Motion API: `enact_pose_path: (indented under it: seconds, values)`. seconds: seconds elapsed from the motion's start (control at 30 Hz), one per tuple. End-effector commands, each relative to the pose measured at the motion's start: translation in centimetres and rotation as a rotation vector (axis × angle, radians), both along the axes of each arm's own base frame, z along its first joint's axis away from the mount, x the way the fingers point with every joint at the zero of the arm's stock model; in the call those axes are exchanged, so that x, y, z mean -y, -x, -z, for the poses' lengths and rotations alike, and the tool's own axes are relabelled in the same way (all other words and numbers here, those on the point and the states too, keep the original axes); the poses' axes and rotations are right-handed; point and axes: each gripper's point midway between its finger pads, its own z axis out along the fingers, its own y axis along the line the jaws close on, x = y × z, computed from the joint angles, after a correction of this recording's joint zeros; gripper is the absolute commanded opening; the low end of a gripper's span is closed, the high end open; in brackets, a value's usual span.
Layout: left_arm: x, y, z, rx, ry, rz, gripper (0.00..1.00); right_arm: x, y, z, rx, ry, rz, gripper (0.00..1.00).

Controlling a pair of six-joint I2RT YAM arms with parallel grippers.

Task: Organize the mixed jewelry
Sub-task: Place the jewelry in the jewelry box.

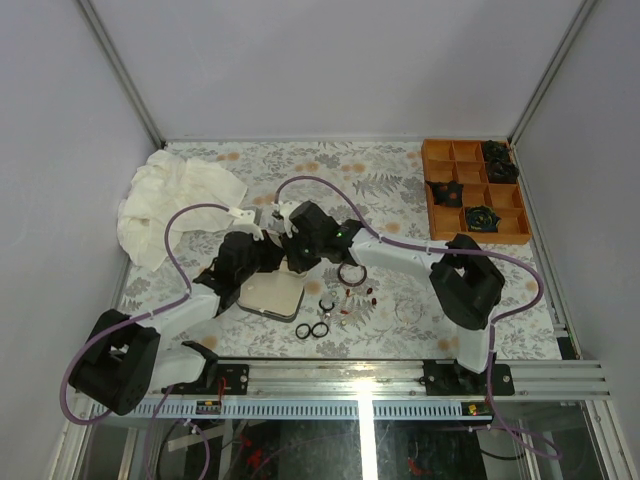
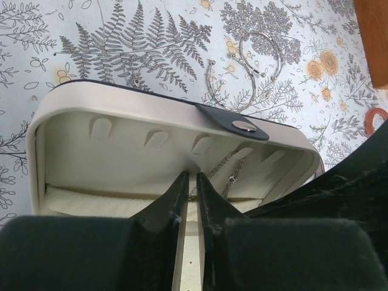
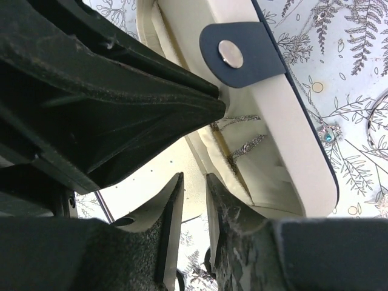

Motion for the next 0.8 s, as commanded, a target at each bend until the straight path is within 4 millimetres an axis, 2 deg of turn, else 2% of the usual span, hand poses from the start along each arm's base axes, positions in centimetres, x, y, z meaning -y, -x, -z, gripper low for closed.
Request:
enact_pose_path:
  seconds: [0.0, 0.43, 0.67, 0.77]
  values:
    - [-0.1, 0.1, -0.4, 0.021, 0.012, -0.012, 0.08, -0.6, -0.1, -4.0, 0.071, -0.078, -0.012, 0.28]
    - [1.7, 1.0, 0.0, -0.001, 0.039, 0.035, 0.08, 1.7, -1.3, -7.9, 0.16, -0.079, 0.106, 0.33]
    - [2.3, 1.2, -0.3, 0.004, 0.042, 0.052, 0.08, 2.8, -1.4, -8.9, 0.171, -0.082, 0.131, 0.36]
    - [2.0, 1.3, -1.2, 0.019, 0.034, 0.044, 0.08, 3.4, -1.4, -9.3, 0.172, -0.092, 0.142, 0.37]
